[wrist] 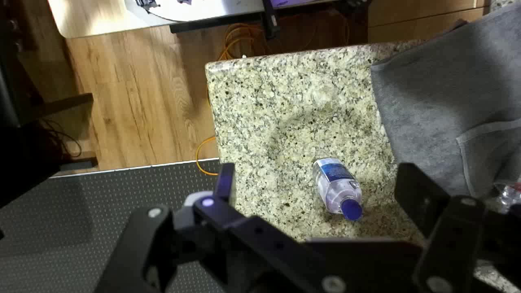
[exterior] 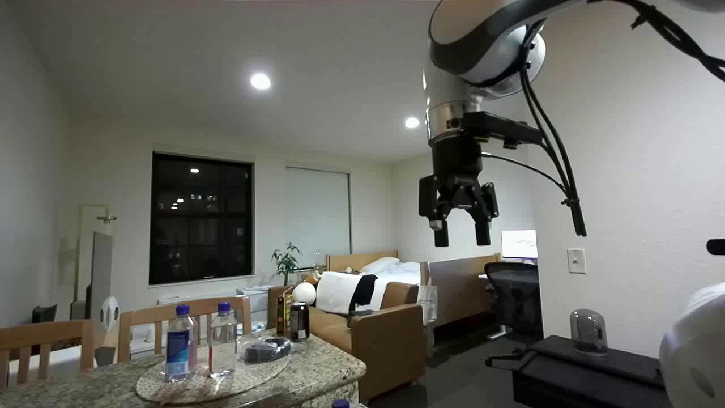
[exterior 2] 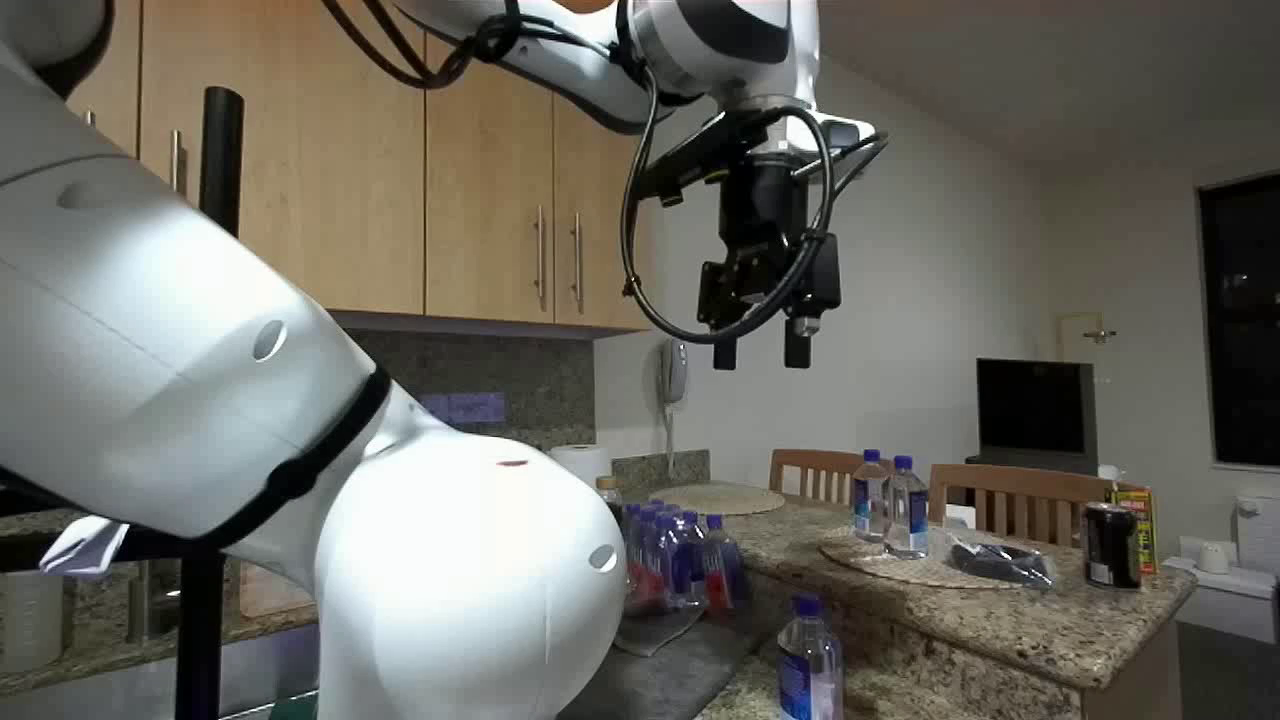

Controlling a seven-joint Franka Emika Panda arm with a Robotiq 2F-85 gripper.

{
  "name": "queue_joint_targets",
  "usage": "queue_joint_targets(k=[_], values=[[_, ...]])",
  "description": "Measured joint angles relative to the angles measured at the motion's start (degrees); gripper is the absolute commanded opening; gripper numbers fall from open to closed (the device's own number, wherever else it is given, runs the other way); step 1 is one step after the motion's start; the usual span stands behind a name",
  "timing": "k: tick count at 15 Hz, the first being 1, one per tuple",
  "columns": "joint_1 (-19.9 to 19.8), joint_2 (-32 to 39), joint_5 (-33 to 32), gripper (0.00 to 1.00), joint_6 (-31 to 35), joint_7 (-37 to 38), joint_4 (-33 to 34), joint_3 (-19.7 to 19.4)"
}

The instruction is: Put the towel on the bottle to the right

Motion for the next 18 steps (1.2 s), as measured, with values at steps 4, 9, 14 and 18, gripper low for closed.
queue_joint_targets(k=[4,9,14,18], values=[[0.00,0.00,0.00,1.00,0.00,0.00,0.00,0.00],[0.00,0.00,0.00,1.00,0.00,0.00,0.00,0.00],[0.05,0.00,0.00,1.00,0.07,-0.01,0.00,0.13],[1.47,0.54,2.23,1.00,1.76,0.00,0.00,3.58]])
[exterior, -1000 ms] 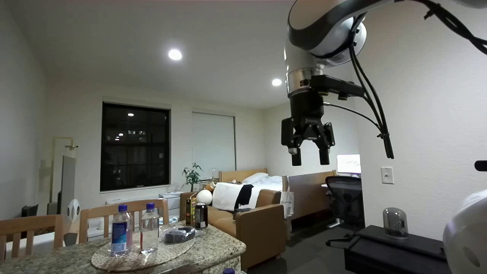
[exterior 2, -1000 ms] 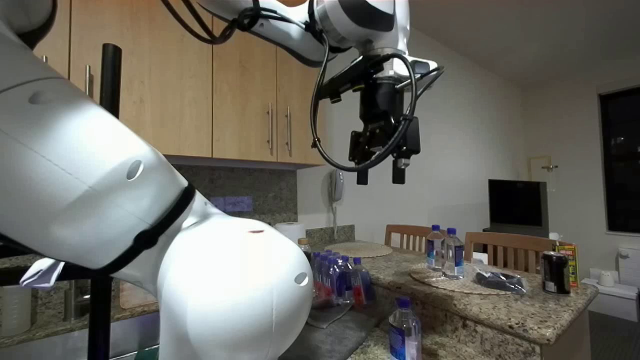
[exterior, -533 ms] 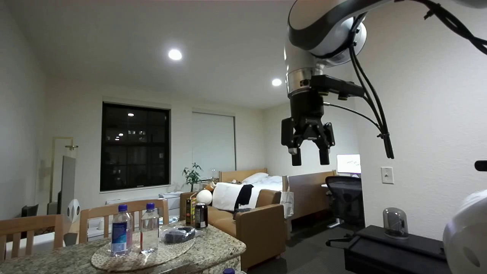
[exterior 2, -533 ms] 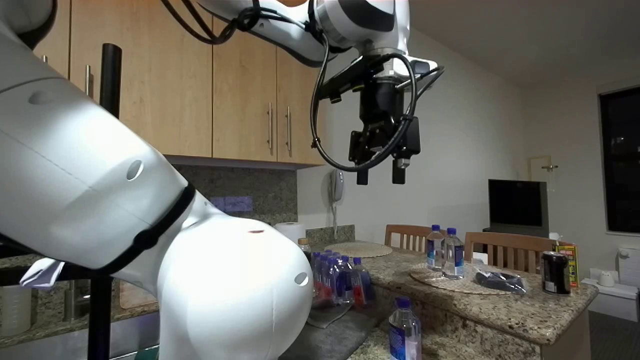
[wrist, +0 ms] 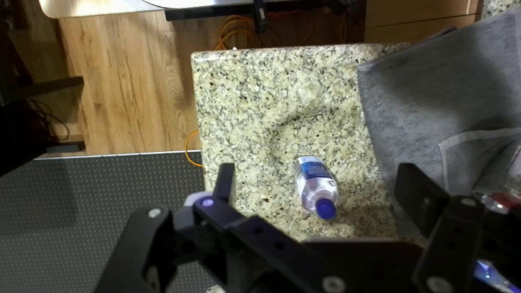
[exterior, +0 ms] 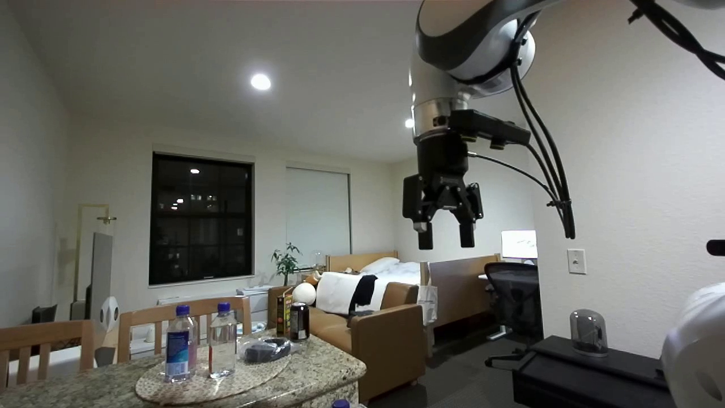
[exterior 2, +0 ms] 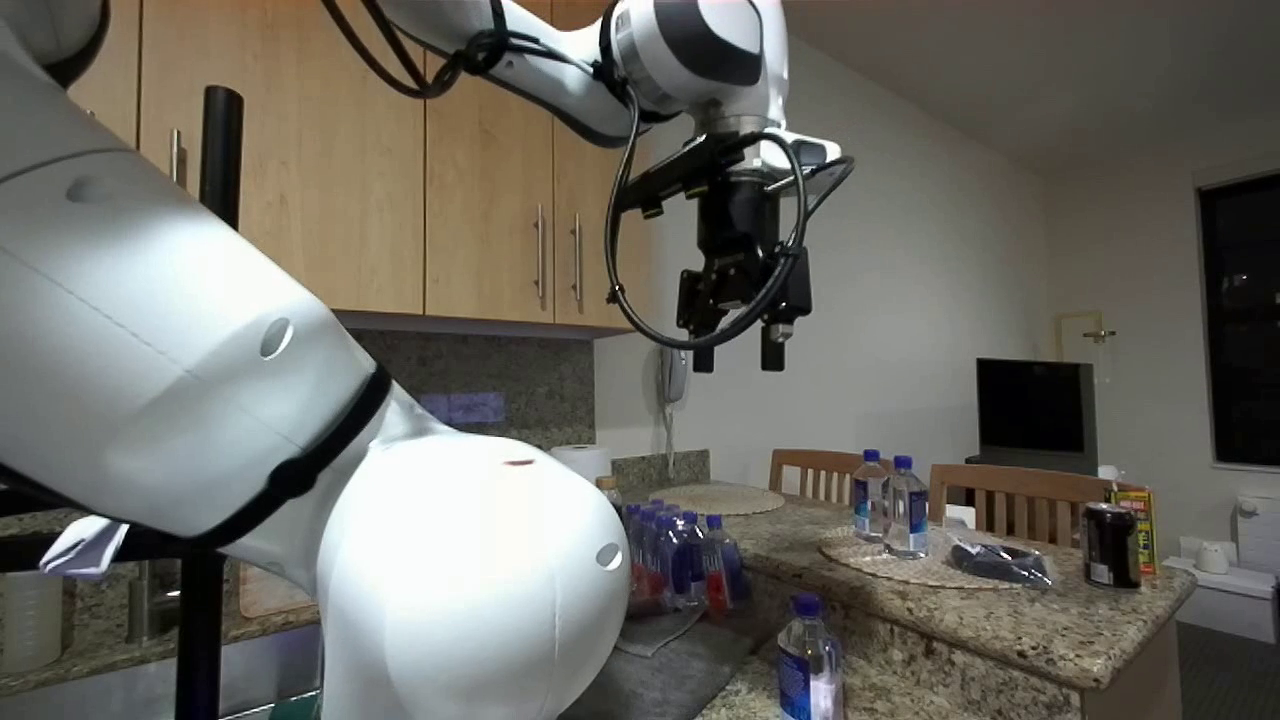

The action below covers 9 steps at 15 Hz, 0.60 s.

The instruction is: Put the towel on the bottle to the right

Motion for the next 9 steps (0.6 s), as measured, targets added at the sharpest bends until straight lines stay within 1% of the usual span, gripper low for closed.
queue_joint_targets(k=[2,5,7,9], values=[[1.06,0.49,2.29,1.00,1.84,0.51,-0.01,3.09],[2.55,1.10,7.57,1.00,7.32,4.91,-0.52,8.23],[3.08,1.94,9.97,1.00,13.25,8.91,-1.72,12.08],[3.08,3.34,10.12,1.00,21.39,13.48,-3.85,16.50]])
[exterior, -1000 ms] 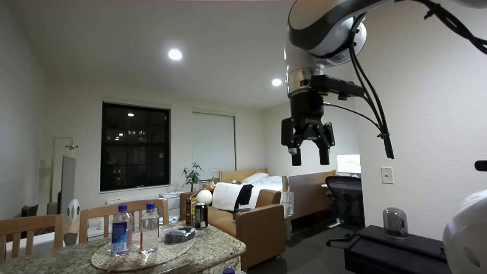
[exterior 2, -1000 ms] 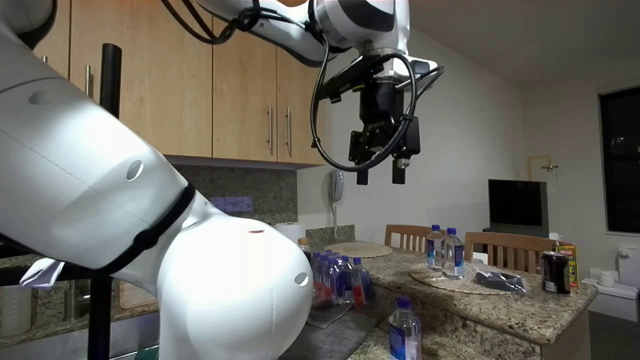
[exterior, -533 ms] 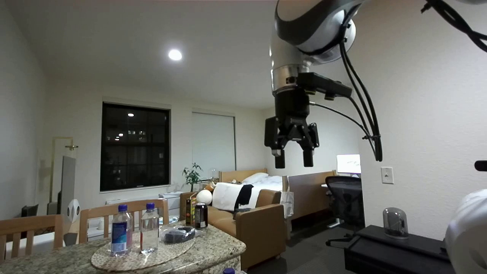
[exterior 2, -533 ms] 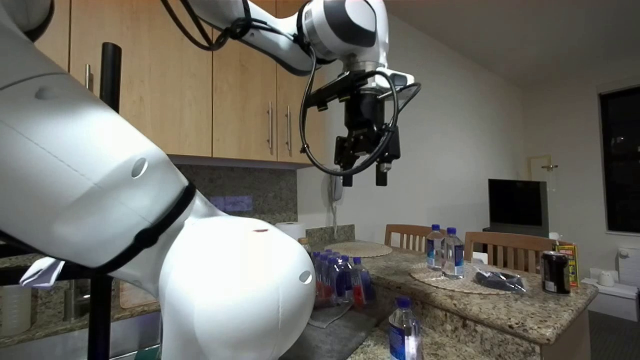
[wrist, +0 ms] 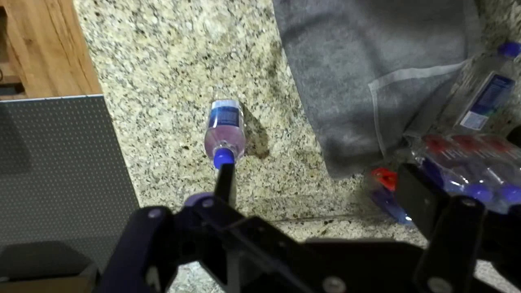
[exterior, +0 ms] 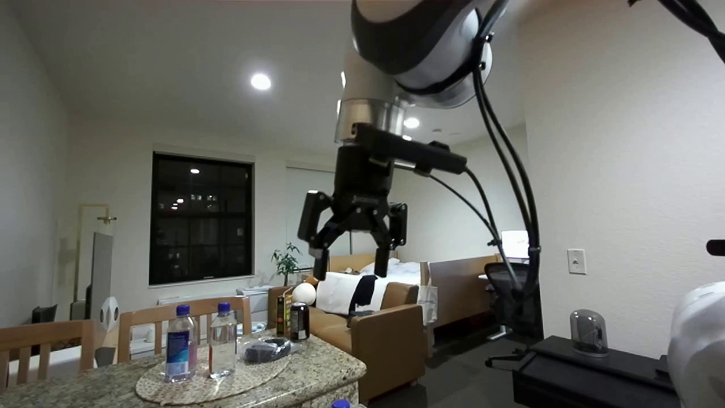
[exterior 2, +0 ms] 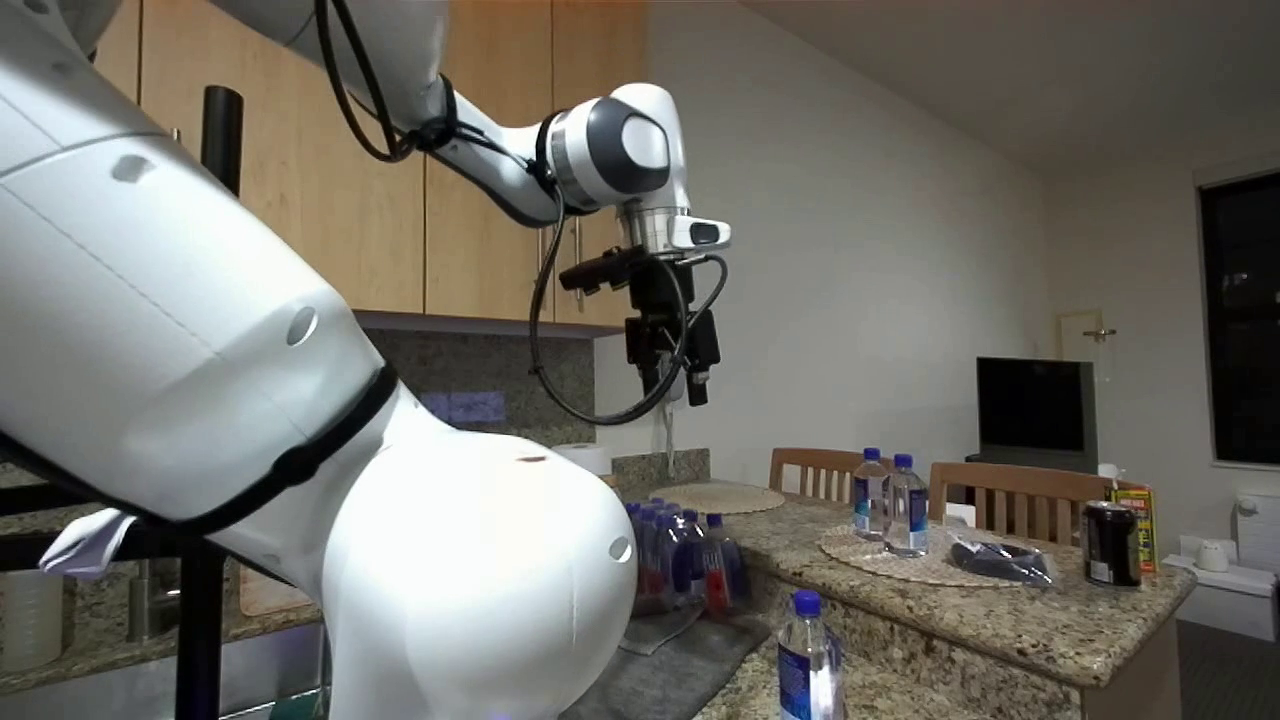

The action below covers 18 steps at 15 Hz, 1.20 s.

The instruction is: Put the towel on the bottle to the right

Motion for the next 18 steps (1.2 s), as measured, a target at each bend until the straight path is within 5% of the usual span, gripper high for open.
queue_joint_targets(k=[3,6,13,18], values=[[-0.12,2.74,-0.39,1.00,10.98,6.46,-3.90,6.00],[0.02,5.08,-0.70,1.00,14.09,8.45,-5.77,8.56],[1.65,6.08,-1.30,1.00,14.19,7.90,-5.76,7.00],[4.96,16.43,-1.25,1.00,19.96,0.93,-5.63,3.85]])
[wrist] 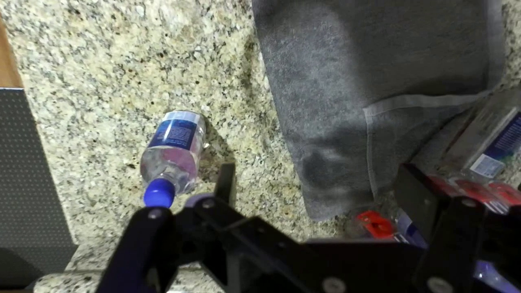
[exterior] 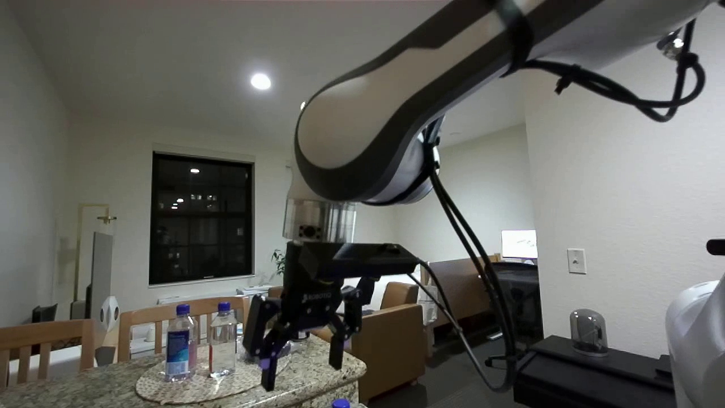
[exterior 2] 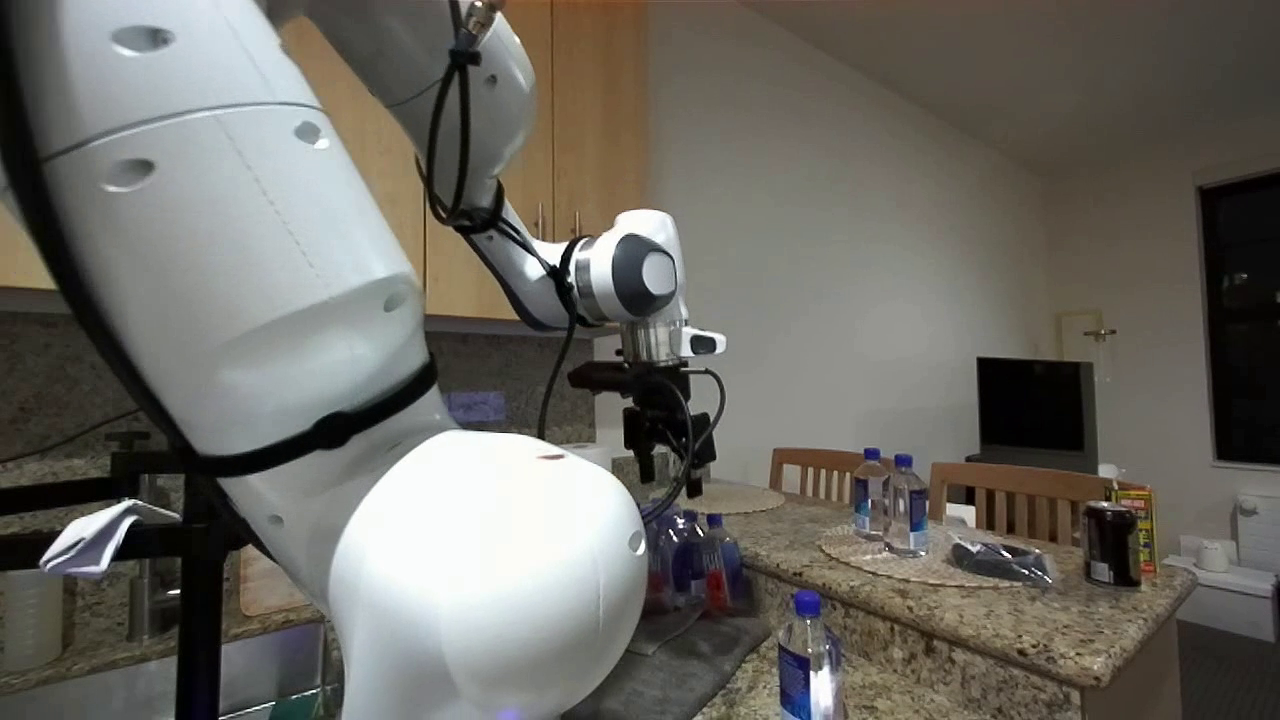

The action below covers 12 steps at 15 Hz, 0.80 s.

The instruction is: Put the towel on the bottle to the right

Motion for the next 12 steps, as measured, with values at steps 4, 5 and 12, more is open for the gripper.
queue_joint_targets(k=[4,5,12], values=[[1.68,11.29,-0.69,1.00,9.81,-1.87,1.08,-0.26],[2.30,13.77,-0.90,1.00,12.60,-1.87,1.41,-0.21],[-6.57,25.31,-29.12,1.00,28.92,19.48,1.07,6.74]])
